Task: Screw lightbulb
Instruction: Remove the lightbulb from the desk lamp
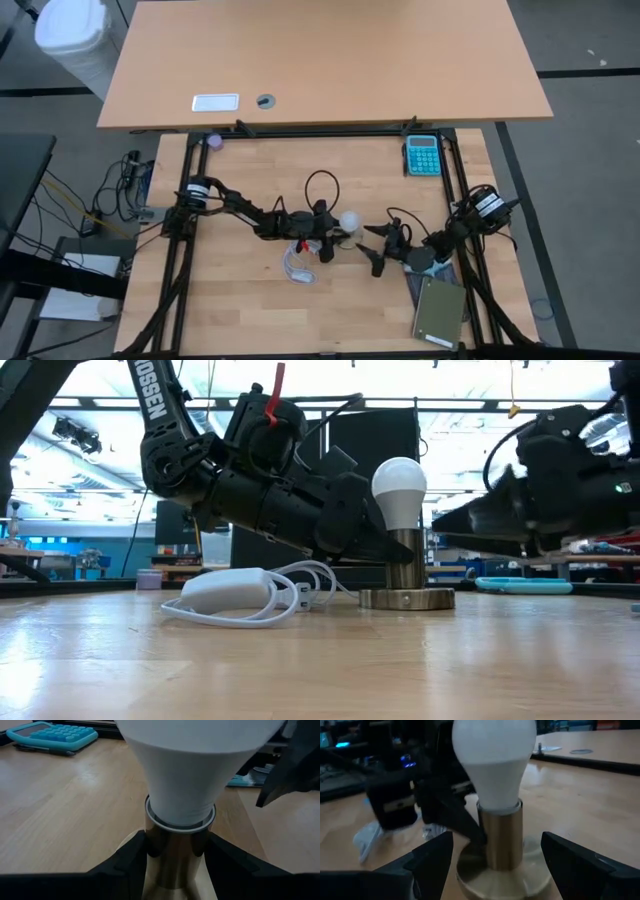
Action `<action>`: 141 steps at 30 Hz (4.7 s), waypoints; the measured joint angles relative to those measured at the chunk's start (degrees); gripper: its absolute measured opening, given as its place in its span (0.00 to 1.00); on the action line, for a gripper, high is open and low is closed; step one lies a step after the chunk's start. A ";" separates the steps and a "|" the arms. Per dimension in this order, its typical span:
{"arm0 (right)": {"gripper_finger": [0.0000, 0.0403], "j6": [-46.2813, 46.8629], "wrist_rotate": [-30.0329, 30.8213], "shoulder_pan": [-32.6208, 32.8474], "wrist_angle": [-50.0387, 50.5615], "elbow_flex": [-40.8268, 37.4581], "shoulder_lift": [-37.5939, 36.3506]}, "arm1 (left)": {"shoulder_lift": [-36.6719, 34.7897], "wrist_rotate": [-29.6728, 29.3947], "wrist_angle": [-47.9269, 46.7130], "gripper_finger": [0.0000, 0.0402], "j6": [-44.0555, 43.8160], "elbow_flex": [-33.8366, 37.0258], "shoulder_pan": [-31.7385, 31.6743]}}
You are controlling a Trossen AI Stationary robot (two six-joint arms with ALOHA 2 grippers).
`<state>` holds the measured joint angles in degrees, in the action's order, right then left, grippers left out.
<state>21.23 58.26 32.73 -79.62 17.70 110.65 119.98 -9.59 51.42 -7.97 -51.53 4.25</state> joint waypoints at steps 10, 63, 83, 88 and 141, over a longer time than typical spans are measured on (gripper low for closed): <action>0.73 -5.10 4.94 -2.96 14.73 10.90 0.00 | 0.00 -0.36 -0.02 0.45 -0.21 0.00 0.00; 0.38 -17.24 -84.30 -38.77 -9.93 -3.14 -0.04 | 0.04 3.57 -0.17 0.45 2.45 -0.11 0.13; 0.67 -8.70 -76.80 -41.89 -7.15 -4.68 -0.33 | 0.02 -0.46 -1.04 0.45 0.69 -0.08 -0.13; 0.70 -9.04 -60.70 -33.88 -7.98 -6.33 -0.33 | -0.02 -1.03 -1.56 0.45 0.46 -0.11 -0.09; 0.42 -14.44 -11.78 -14.43 6.14 8.73 -0.11 | 0.04 -3.66 -1.62 0.45 -1.33 0.07 0.00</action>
<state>6.79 46.48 18.30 -73.49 26.43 110.54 120.03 -13.26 49.80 -9.30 -51.46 4.25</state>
